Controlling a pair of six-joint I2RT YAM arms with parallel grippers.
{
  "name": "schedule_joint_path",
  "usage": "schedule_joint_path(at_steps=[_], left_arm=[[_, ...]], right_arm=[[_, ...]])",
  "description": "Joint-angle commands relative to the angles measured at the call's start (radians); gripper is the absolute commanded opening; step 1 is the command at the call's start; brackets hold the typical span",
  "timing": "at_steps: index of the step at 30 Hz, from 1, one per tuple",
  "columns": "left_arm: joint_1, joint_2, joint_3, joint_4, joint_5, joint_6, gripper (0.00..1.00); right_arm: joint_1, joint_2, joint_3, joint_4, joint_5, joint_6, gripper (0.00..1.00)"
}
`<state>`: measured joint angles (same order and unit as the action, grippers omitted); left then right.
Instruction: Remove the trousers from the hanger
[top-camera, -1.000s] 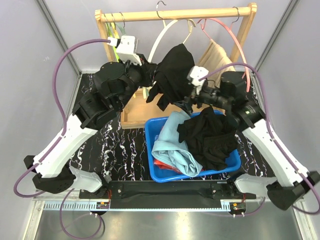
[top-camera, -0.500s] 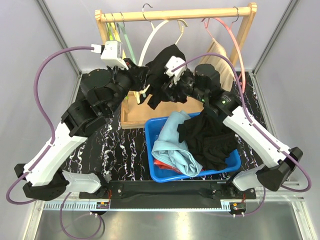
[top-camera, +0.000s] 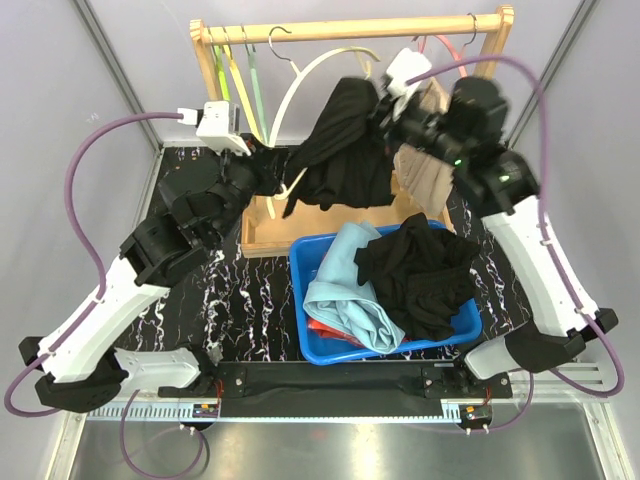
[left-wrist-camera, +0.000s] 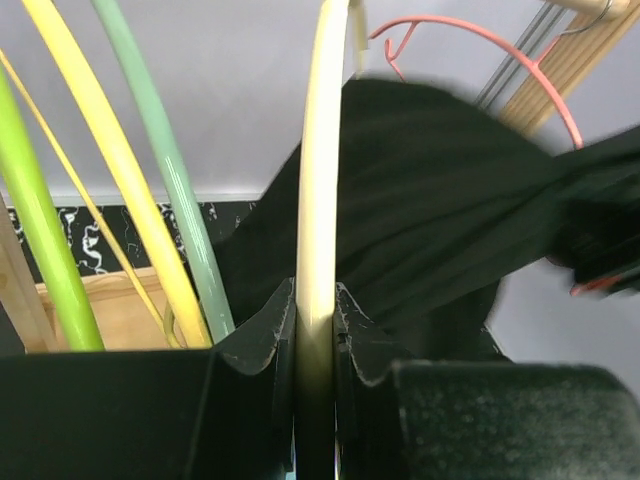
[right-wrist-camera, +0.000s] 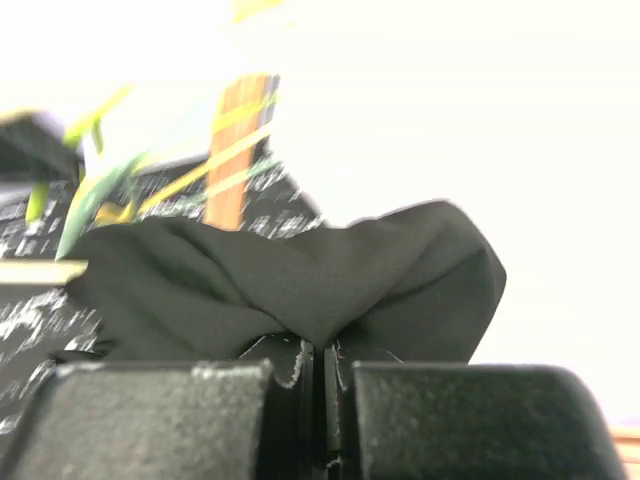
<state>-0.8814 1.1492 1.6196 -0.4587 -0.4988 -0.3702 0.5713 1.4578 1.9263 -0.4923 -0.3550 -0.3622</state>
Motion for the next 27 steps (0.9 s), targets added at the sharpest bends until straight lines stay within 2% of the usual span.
schedule_joint_path(at_steps=[1, 8, 12, 16, 22, 27], left_arm=[[0.002, -0.020, -0.024, 0.114, -0.066, 0.020, 0.00], [0.002, 0.020, -0.035, 0.092, -0.078, 0.051, 0.00], [0.002, 0.021, -0.043, 0.084, -0.086, 0.065, 0.00], [0.002, 0.017, -0.041, 0.080, -0.093, 0.076, 0.00], [0.002, 0.015, -0.017, 0.075, -0.109, 0.119, 0.00], [0.002, 0.026, 0.011, 0.068, -0.113, 0.148, 0.00]], right_arm=[[-0.056, -0.008, 0.209, 0.015, -0.104, 0.025, 0.00], [-0.065, 0.059, 0.570, -0.037, -0.061, 0.028, 0.00], [-0.068, 0.073, 0.700, -0.077, -0.010, -0.003, 0.00], [-0.070, 0.055, 0.721, -0.132, 0.008, -0.037, 0.00], [-0.077, -0.033, 0.652, -0.229, -0.006, -0.087, 0.00], [-0.082, -0.045, 0.746, -0.279, 0.033, -0.096, 0.00]])
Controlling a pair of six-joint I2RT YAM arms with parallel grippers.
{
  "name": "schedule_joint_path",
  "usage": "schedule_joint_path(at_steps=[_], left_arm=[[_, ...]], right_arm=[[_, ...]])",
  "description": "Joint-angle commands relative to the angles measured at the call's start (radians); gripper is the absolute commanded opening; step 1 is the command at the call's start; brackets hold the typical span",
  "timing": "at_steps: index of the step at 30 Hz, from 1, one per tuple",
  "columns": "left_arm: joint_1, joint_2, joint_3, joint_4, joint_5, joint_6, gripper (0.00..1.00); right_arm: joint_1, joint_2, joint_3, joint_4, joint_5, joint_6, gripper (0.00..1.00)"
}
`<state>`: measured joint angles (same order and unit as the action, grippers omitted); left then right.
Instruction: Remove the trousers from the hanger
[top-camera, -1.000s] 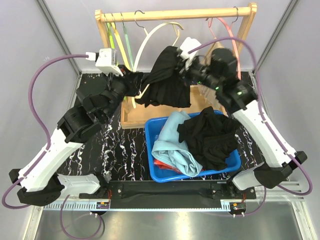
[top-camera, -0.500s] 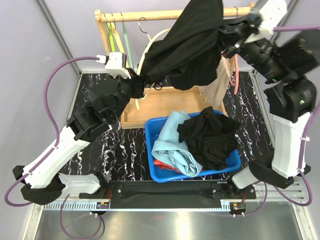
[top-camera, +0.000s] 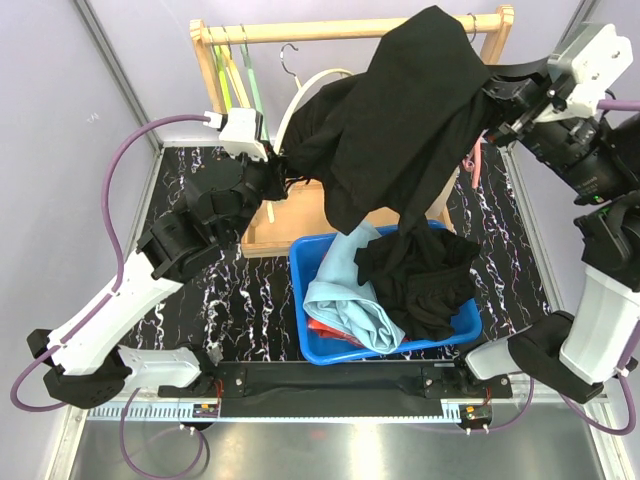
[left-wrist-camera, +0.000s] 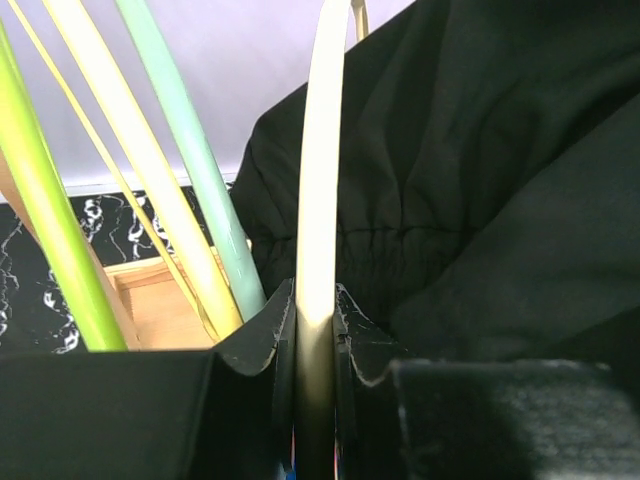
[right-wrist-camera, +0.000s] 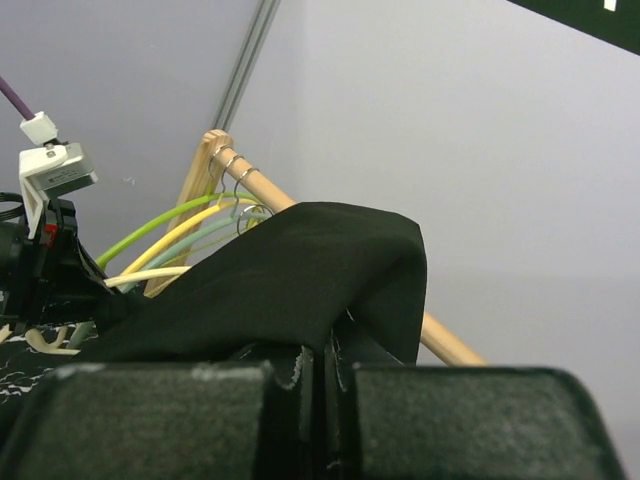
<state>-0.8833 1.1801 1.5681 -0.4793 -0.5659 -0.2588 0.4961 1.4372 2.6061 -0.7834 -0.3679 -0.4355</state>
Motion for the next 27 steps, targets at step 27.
schedule_joint_path(at_steps=[27], left_arm=[[0.004, -0.034, 0.144, 0.045, -0.015, 0.004, 0.00]], right_arm=[[-0.024, -0.382, -0.653, -0.056, 0.043, -0.042, 0.00]])
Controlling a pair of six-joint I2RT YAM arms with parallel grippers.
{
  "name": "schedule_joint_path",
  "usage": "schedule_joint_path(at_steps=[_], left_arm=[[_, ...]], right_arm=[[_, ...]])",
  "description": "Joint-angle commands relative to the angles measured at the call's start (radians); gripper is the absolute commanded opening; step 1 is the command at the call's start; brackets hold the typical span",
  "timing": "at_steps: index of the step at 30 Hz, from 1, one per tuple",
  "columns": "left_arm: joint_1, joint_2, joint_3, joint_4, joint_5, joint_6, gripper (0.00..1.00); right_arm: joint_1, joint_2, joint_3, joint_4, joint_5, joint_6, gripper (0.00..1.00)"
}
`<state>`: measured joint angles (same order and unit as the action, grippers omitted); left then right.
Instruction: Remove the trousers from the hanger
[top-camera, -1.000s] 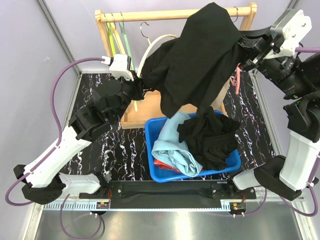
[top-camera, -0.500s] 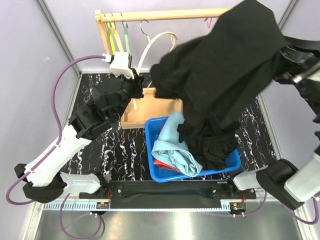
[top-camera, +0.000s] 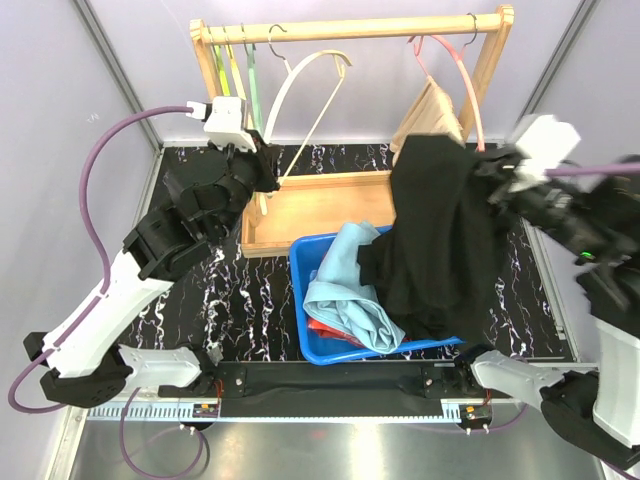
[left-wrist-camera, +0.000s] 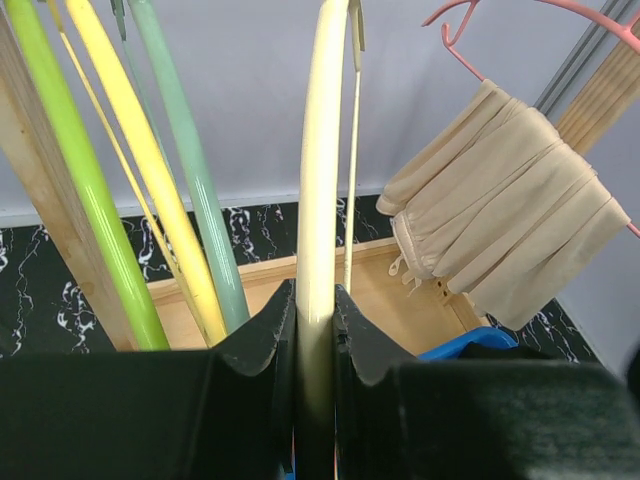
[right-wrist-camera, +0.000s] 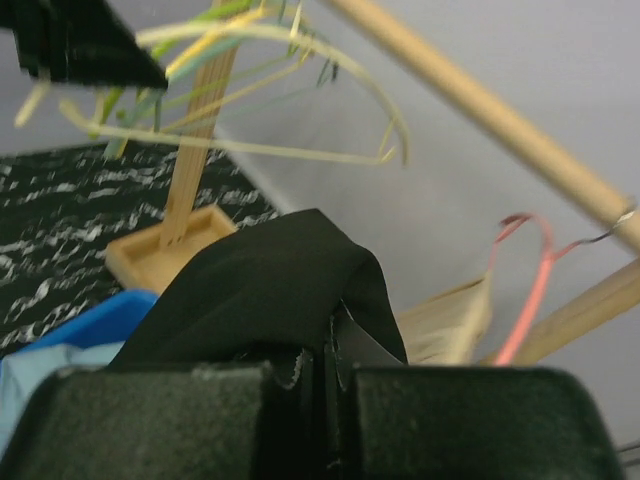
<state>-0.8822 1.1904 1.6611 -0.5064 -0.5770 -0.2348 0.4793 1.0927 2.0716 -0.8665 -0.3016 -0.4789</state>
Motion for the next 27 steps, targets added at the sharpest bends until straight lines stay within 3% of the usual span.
schedule_joint_path(at_steps=[1, 9, 14, 21, 27], left_arm=[[0.003, -0.048, 0.051, 0.071, -0.001, -0.020, 0.00], [0.003, -0.052, 0.075, 0.052, 0.006, -0.017, 0.00], [0.003, -0.057, 0.069, 0.049, 0.014, -0.031, 0.00], [0.003, -0.043, 0.077, 0.040, 0.000, -0.047, 0.00], [0.002, -0.014, 0.111, 0.028, -0.012, -0.052, 0.00]], right_arm=[[-0.007, -0.053, -0.164, 0.024, -0.042, -0.003, 0.00], [-0.005, -0.162, -0.628, 0.035, -0.241, 0.007, 0.00], [-0.007, -0.188, -0.940, -0.023, -0.332, -0.154, 0.00], [-0.007, -0.131, -1.205, 0.118, -0.289, -0.218, 0.07], [-0.013, -0.067, -1.301, 0.220, -0.177, -0.224, 0.09]])
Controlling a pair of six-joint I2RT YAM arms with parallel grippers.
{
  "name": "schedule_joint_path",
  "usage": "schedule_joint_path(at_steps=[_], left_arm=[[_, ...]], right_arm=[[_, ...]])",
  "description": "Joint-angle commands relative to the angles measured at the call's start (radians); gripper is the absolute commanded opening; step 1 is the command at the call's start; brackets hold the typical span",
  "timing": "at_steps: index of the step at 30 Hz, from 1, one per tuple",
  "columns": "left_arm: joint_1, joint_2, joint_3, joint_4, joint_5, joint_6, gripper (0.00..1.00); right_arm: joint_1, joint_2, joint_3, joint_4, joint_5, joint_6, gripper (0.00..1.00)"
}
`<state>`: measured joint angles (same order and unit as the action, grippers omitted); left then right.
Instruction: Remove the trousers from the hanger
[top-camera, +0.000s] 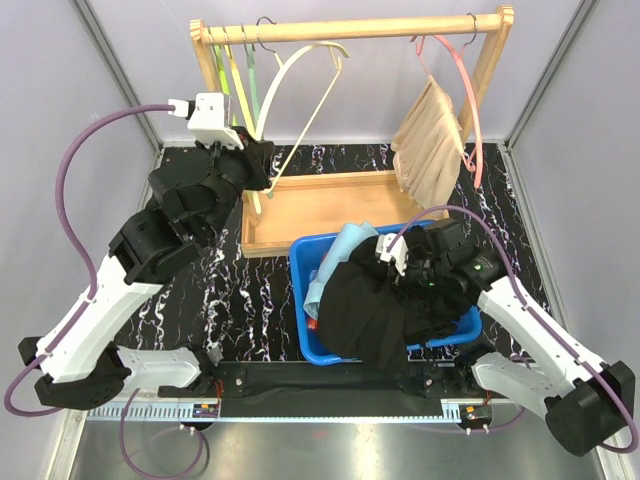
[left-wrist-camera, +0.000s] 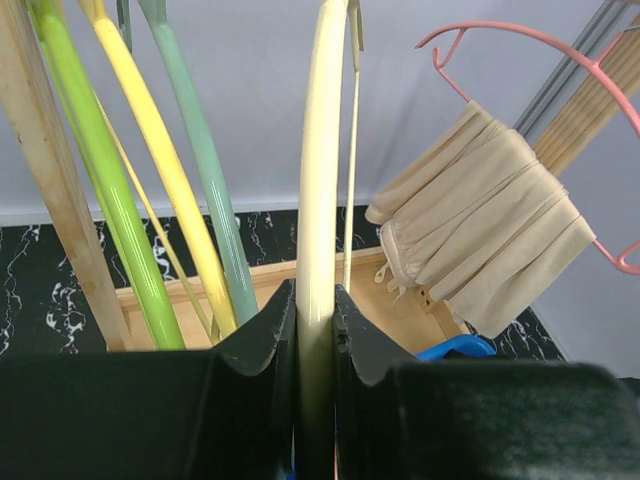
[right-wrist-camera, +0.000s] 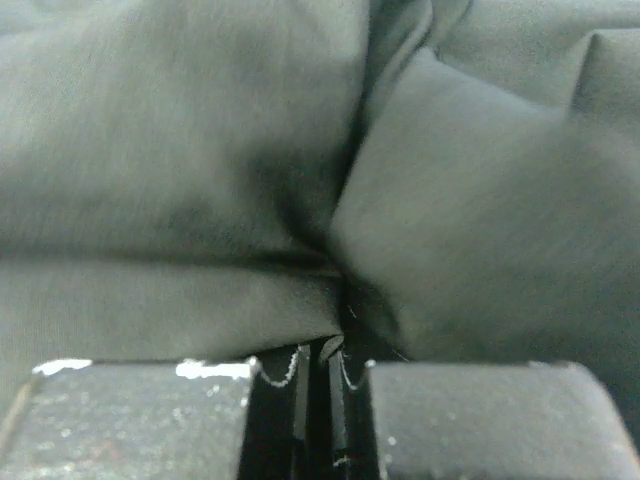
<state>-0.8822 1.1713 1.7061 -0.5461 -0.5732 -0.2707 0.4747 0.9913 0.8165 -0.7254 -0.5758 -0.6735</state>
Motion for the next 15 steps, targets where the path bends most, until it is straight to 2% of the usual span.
schedule_joint_path(at_steps=[1, 4, 7, 8, 10, 12, 15], left_arm=[[0.003, 0.010, 0.073, 0.064, -0.014, -0.016, 0.00], [0.003, 0.024, 0.084, 0.057, -0.019, -0.028, 0.00], [0.003, 0.037, 0.102, 0.038, -0.034, -0.042, 0.00], [0.003, 0.040, 0.107, 0.029, -0.040, -0.045, 0.00], [0.002, 0.048, 0.116, 0.025, -0.060, -0.053, 0.00], [0.002, 0.054, 0.122, 0.025, -0.080, -0.056, 0.00], [0.003, 0.083, 0.157, 0.015, -0.109, -0.058, 0.00]], right_arm=[[-0.011, 0.046, -0.053, 0.084, 0.103, -0.026, 0.12], [-0.022, 0.067, -0.042, 0.064, 0.096, -0.038, 0.19], [-0.041, 0.031, 0.034, -0.028, 0.053, -0.090, 0.47], [-0.048, 0.024, 0.067, -0.058, 0.025, -0.106, 0.69], [-0.068, 0.004, 0.171, -0.158, 0.001, -0.164, 0.89], [-0.070, -0.008, 0.232, -0.240, -0.013, -0.207, 1.00], [-0.077, -0.042, 0.343, -0.314, -0.016, -0.281, 1.00]])
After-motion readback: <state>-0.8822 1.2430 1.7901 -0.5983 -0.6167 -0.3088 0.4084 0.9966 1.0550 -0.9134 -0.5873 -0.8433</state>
